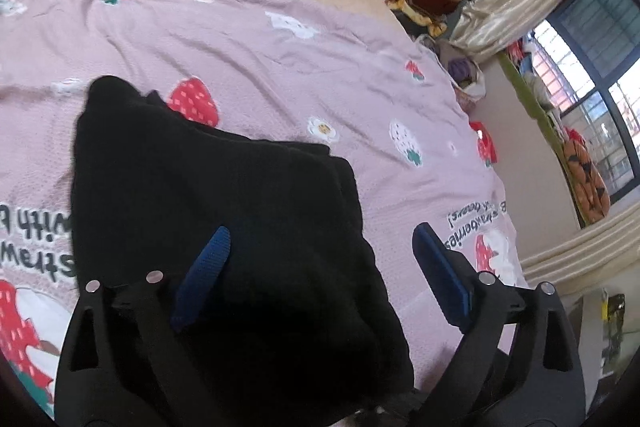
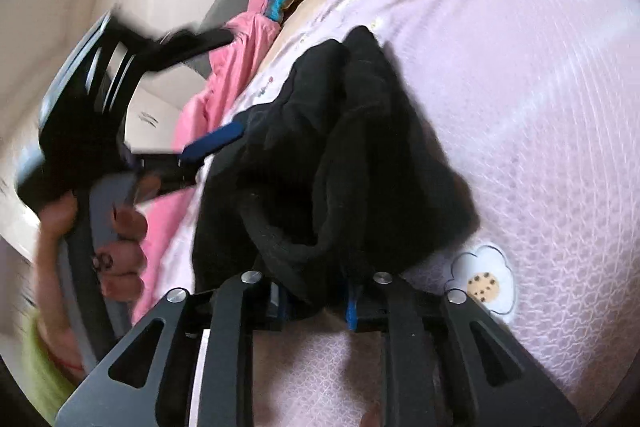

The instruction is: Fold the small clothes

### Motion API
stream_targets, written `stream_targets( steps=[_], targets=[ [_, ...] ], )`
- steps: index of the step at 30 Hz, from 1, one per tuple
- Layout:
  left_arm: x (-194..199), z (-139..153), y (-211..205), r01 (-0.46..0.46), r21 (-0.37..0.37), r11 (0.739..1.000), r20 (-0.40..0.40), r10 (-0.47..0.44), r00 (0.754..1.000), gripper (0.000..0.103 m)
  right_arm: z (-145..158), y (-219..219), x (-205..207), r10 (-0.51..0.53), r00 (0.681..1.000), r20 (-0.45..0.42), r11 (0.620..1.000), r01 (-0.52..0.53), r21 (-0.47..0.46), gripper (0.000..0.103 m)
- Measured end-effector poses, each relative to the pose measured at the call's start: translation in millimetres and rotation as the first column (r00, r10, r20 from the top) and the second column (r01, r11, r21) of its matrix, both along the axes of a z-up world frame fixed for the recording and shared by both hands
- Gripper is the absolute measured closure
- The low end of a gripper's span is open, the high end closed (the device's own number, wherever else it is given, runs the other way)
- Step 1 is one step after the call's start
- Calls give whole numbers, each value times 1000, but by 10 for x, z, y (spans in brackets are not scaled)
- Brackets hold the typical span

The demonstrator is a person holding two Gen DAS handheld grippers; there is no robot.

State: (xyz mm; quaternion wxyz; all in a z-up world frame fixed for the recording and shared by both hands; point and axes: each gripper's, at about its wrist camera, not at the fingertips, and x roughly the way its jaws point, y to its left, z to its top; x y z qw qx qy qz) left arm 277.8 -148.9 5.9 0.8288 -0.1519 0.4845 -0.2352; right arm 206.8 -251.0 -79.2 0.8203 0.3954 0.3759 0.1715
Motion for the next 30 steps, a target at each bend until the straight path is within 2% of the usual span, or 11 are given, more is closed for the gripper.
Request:
stream_targets(
  steps=[3, 5, 10, 15, 16, 18, 19, 23, 25, 28, 30],
  targets=[
    [-96, 43, 153, -42, 27, 999, 43, 41, 998, 18, 40, -43, 33, 12, 1000, 4, 1000, -12, 21, 75],
    [-175, 33, 265, -74, 72, 995, 69, 69, 995, 18, 128, -66, 58, 18, 1000, 17, 1000, -18, 12, 58],
    [-349, -42, 541, -144, 136, 980, 120, 128, 985, 18, 345, -210, 318, 11, 999, 34, 1000, -11, -18, 40],
    [-495, -161, 655, -166, 216, 962, 152, 135, 979, 18, 418, -180, 814, 91, 996, -25, 988, -93, -120, 39],
    [-508, -196, 655, -160, 224, 961, 149, 129, 980, 18, 421, -139, 863, 105, 994, -30, 985, -108, -132, 40],
    [-541, -269, 638, -144, 237, 961, 139, 114, 984, 18, 403, -88, 942, 123, 991, -44, 978, -128, -166, 55],
    [-564, -289, 633, -142, 242, 960, 138, 111, 984, 18, 424, -53, 1001, 145, 989, -30, 971, -148, -188, 81],
    [-612, -289, 605, -135, 244, 960, 145, 102, 984, 18, 655, 58, 970, 195, 979, 67, 929, -162, -334, 84],
    [-617, -276, 568, -130, 246, 961, 151, 94, 984, 18, 757, 109, 949, 218, 971, 95, 892, -159, -423, 84],
    [-633, -268, 545, -116, 245, 962, 151, 81, 985, 17, 697, 158, 925, 237, 968, 85, 821, -153, -550, 85],
    [-649, -295, 527, -105, 251, 962, 144, 70, 987, 17, 561, 117, 956, 222, 974, 45, 816, -161, -555, 85]
  ],
)
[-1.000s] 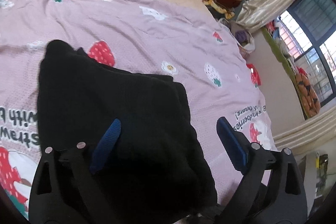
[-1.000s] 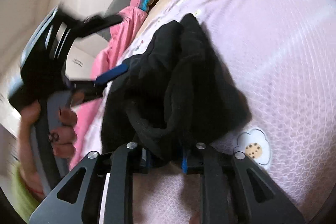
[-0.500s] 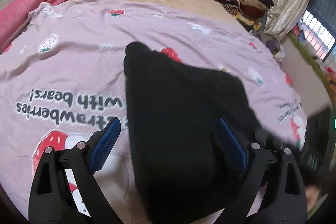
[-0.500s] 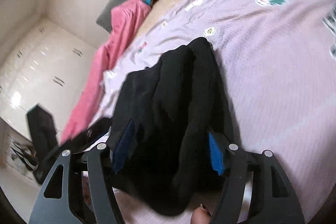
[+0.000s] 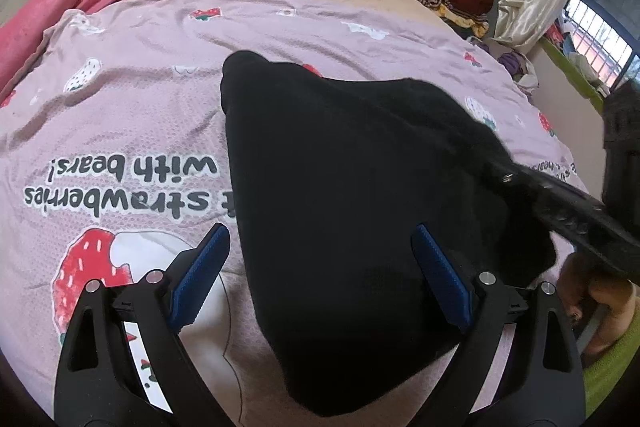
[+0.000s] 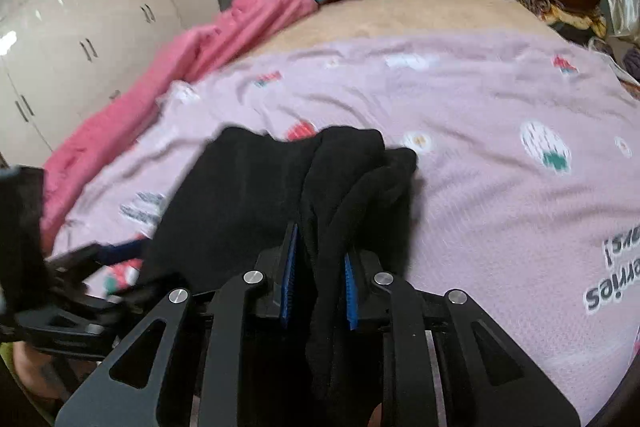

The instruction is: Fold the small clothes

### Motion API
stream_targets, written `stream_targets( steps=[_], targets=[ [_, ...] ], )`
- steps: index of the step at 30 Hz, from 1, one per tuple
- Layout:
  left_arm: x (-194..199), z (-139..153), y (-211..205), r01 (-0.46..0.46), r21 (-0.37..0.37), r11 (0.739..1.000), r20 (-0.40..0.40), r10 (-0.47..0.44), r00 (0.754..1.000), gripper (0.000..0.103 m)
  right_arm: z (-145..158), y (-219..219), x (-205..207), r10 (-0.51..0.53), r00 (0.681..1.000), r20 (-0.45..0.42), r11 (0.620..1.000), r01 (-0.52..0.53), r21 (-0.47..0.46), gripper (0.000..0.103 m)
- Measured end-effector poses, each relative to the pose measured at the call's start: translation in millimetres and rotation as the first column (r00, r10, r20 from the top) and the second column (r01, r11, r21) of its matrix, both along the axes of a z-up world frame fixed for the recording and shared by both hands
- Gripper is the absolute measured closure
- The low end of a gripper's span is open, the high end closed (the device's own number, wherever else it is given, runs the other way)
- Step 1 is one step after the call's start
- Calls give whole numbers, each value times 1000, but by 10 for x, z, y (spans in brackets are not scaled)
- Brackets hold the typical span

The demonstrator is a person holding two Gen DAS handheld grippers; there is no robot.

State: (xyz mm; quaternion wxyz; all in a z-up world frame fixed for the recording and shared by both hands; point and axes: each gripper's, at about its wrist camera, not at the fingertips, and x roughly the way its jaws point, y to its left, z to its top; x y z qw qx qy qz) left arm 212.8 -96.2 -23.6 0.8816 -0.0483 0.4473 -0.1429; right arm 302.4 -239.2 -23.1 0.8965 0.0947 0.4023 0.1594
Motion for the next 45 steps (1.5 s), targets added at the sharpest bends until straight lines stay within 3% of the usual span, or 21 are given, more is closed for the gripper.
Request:
stream_targets(
  steps=[4, 7, 12, 16, 19, 21, 22, 24, 25, 28, 30, 34, 38, 42, 44, 45],
  targets=[
    [-38, -49, -19, 12, -4, 1000, -10, -12, 1000, 17, -217, -120, 7, -43, 998, -44, 998, 45, 52, 82],
    [-51, -52, -24, 14, 0, 1000, -9, -14, 1000, 17, -229, -189, -60, -78, 995, -60, 994, 82, 76, 72],
    [-50, -58, 0, 13, -6, 1000, -14, -13, 1000, 17, -172, -217, -68, -89, 994, -70, 990, 96, 100, 63],
    [-58, -72, 18, 10, -10, 1000, -15, -10, 1000, 17, -99, -295, -28, -92, 993, -77, 978, 104, 182, 51],
    [-70, -71, 21, 11, -8, 1000, -13, -11, 1000, 17, -64, -346, 128, -93, 989, -111, 959, 119, 258, 42],
    [-75, -71, 23, 8, -11, 1000, -12, -8, 1000, 17, -66, -346, 316, -109, 983, -149, 958, 144, 247, 42],
    [-79, -72, 23, 6, -13, 1000, -14, -7, 1000, 17, -82, -336, 390, -109, 980, -169, 959, 148, 240, 43],
    [-83, -68, 24, 4, -11, 1000, -9, -4, 1000, 17, -116, -297, 508, -91, 978, -189, 964, 134, 231, 79],
    [-87, -65, 25, 2, -10, 1000, -8, -2, 1000, 17, -90, -264, 532, -90, 982, -166, 971, 123, 203, 88],
    [-92, -44, 41, -1, -11, 1000, -1, 1, 1000, 17, 72, -185, 461, -60, 997, -53, 983, 68, 169, 91],
    [-95, -29, 45, 2, -14, 1000, 6, -2, 1000, 17, 150, -135, 396, -60, 998, 10, 993, 59, 99, 92],
    [-113, -38, 2, 18, -23, 1000, -5, -18, 1000, 17, 5, 9, 407, -79, 997, 1, 990, 78, -120, 91],
    [-154, -25, -49, 33, -13, 999, -2, -33, 999, 17, -46, -61, 354, -126, 992, -2, 986, 125, -111, 77],
    [-182, -9, -64, 43, -5, 999, 0, -43, 999, 17, 107, -208, 143, -176, 983, 47, 981, 179, -71, 62],
    [-202, -1, -63, 44, -6, 999, 2, -44, 999, 17, 196, -254, 34, -191, 979, 65, 979, 195, -62, 48],
    [-219, 8, -62, 44, -6, 999, 3, -44, 999, 17, 260, -277, -51, -194, 978, 83, 979, 198, -48, 47]
  ],
)
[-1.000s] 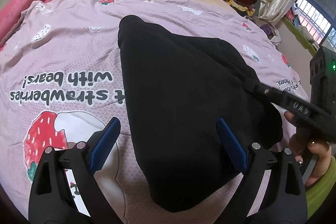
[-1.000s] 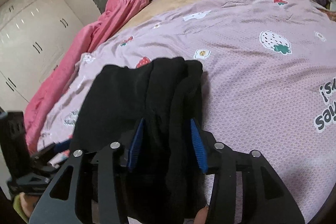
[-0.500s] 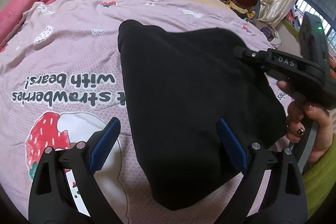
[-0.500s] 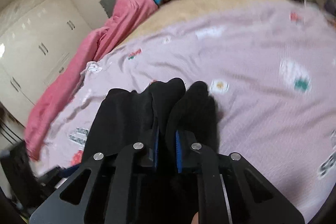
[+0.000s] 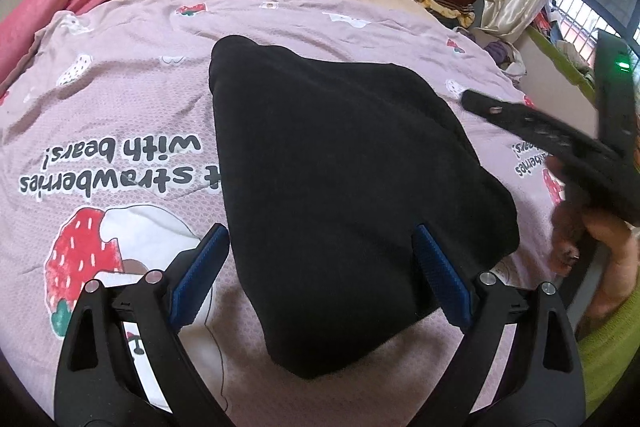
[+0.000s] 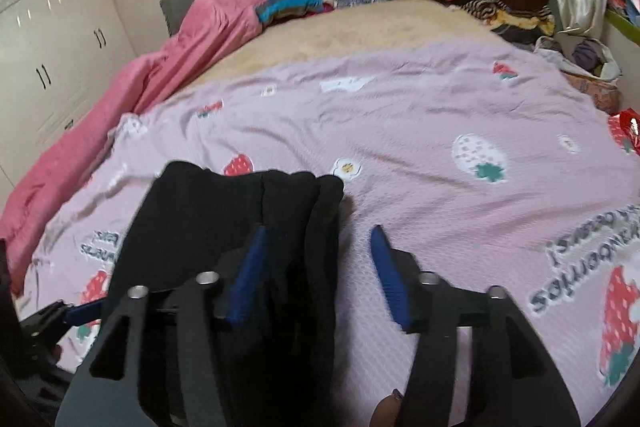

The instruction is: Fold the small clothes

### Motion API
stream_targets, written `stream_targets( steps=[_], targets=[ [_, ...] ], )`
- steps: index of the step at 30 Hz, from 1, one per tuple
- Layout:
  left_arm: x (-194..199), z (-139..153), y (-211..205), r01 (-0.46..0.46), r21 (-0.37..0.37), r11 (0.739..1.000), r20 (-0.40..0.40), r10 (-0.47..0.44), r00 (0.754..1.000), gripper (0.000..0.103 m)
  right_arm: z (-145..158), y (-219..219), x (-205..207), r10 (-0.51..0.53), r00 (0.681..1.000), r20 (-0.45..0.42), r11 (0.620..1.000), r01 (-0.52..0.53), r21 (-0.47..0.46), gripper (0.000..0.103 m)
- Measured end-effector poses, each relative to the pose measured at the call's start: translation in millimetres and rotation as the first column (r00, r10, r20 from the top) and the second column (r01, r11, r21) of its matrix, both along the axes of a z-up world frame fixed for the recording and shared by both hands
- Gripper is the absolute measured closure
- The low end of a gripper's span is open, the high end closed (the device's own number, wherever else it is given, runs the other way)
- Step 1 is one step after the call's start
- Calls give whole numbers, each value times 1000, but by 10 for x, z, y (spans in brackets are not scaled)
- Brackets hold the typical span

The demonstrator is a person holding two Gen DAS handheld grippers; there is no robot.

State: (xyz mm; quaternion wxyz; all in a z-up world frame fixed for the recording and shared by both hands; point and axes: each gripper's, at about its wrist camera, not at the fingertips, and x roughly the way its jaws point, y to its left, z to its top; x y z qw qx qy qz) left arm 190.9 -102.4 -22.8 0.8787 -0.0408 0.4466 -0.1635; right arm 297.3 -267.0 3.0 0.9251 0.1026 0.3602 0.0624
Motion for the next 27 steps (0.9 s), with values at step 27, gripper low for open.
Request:
stream_targets(
  steps=[27],
  targets=[
    [-739, 423, 391, -7, -3, 1000, 102, 8, 995, 10, 664, 421, -1526, 4, 975, 220, 993, 22, -115, 5]
  ],
)
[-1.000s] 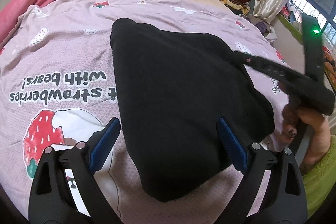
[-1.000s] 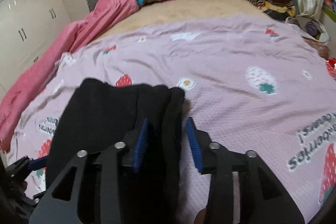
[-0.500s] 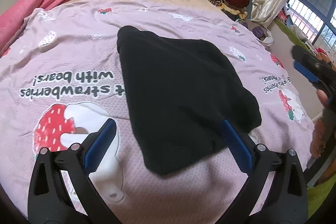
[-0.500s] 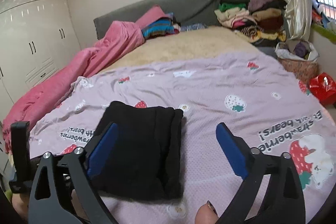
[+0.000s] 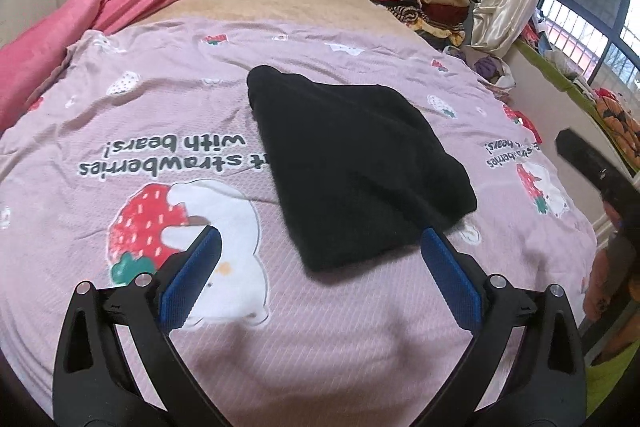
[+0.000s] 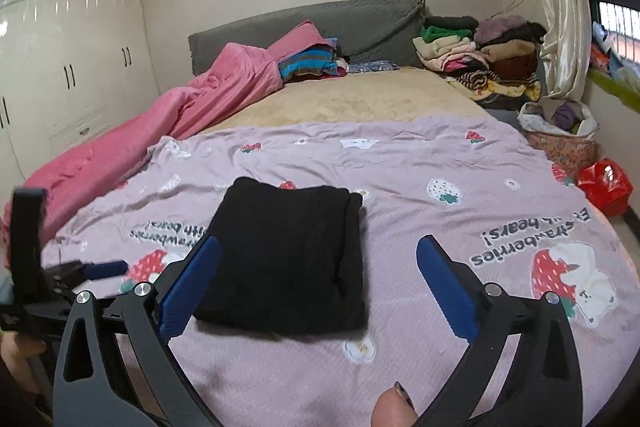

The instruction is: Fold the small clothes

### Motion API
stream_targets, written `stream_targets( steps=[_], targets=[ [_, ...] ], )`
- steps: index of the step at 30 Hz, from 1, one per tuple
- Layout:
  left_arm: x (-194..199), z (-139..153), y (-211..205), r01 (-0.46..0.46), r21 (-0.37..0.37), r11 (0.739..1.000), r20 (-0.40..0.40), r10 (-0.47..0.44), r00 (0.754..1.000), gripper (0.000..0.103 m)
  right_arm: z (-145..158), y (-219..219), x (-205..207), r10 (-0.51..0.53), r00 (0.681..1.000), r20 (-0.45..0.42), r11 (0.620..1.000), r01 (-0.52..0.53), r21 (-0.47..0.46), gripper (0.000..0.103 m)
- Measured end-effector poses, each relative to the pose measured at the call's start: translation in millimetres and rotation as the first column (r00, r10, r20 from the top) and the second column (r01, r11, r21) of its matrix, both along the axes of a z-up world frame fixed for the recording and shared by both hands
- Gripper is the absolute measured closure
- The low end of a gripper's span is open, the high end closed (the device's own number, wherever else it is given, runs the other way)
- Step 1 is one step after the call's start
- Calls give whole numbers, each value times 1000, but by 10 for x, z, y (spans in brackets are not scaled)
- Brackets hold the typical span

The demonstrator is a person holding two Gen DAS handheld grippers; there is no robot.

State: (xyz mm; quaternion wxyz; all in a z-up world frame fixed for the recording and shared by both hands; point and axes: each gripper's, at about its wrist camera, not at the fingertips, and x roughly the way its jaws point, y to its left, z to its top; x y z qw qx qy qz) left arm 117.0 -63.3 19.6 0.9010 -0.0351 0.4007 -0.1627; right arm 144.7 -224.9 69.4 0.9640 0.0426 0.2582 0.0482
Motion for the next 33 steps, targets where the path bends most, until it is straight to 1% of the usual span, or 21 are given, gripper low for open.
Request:
stream_targets(
  steps=[7, 10, 15, 19, 24, 33],
  targets=[
    [-318, 32, 141, 2, 28, 1000, 39, -3, 999, 10, -99, 212, -374, -22, 1000, 20, 1000, 22, -11, 5],
    [-442, -3, 180, 8, 45, 999, 49, -11, 999, 10, -156, 271, -511, -32, 999, 14, 999, 32, -14, 5],
    [-574, -104, 236, 7, 45, 999, 41, -9, 999, 10, -309, 326, -697, -65, 998, -14, 997, 65, -32, 4],
    [-621, -172, 241, 14, 46, 999, 30, -15, 999, 10, -467, 322, -745, -71, 995, -69, 997, 68, -46, 4],
    [-648, -204, 232, 12, 46, 999, 24, -13, 1000, 10, -613, 259, -753, -89, 989, -122, 996, 85, -39, 4],
    [-645, -214, 230, 5, 47, 999, 19, -5, 1000, 10, -661, 222, -779, -99, 986, -138, 995, 94, -40, 4]
  ],
)
